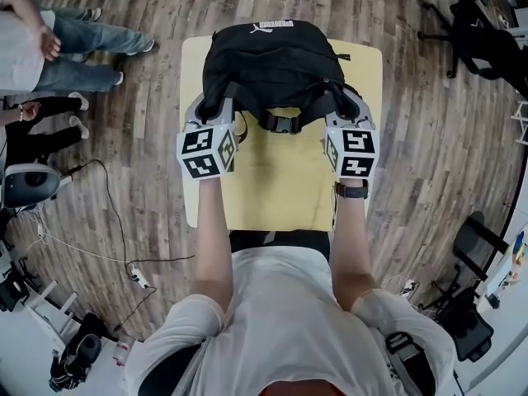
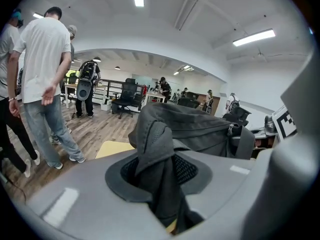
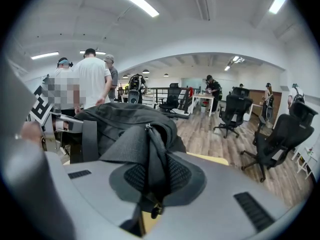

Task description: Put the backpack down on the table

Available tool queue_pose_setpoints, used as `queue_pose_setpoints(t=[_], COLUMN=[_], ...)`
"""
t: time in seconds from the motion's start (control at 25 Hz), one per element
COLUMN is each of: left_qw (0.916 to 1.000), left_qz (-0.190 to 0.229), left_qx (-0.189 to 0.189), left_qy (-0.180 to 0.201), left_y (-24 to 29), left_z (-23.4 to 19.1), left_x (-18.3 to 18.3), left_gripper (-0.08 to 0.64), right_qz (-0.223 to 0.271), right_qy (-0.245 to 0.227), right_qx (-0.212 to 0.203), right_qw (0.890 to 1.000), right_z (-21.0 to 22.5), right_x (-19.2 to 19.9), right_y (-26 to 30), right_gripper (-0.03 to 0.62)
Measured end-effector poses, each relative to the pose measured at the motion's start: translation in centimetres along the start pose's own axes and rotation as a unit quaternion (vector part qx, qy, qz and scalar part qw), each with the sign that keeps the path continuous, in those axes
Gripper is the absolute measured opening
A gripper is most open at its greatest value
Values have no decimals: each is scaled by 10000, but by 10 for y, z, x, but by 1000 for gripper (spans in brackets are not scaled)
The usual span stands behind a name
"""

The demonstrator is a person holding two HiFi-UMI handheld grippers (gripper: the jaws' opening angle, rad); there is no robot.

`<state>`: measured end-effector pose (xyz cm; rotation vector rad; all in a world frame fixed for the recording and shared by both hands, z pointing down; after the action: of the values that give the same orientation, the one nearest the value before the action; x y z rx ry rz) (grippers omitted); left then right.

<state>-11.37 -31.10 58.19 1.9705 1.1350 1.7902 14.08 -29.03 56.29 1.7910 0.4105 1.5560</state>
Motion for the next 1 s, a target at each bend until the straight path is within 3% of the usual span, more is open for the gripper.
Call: queue_pose_setpoints(t=[1.0], left_qw=[9986], left_qz=[-500], left_qx=[-155], left_qy=[-118], left_y=[60], left_z=[-9], left_x=[53], left_gripper=[114], right_qz=[-387], right_qy=[-18], right_qx=[-78], right_qw=[9992], right_z=[15], right_x=[47], right_y=[54], right_gripper=[34])
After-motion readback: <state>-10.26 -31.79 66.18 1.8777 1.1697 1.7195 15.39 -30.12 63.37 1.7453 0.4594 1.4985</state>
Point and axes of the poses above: the fingertips, and each gripper's own axes: y forward along the fingers, z to its right, x out of its underside, the point moved 5 cm from there along -y, backward along the fingers, and after that the axes turned 10 degrees about -z, right-handed, at the moved point
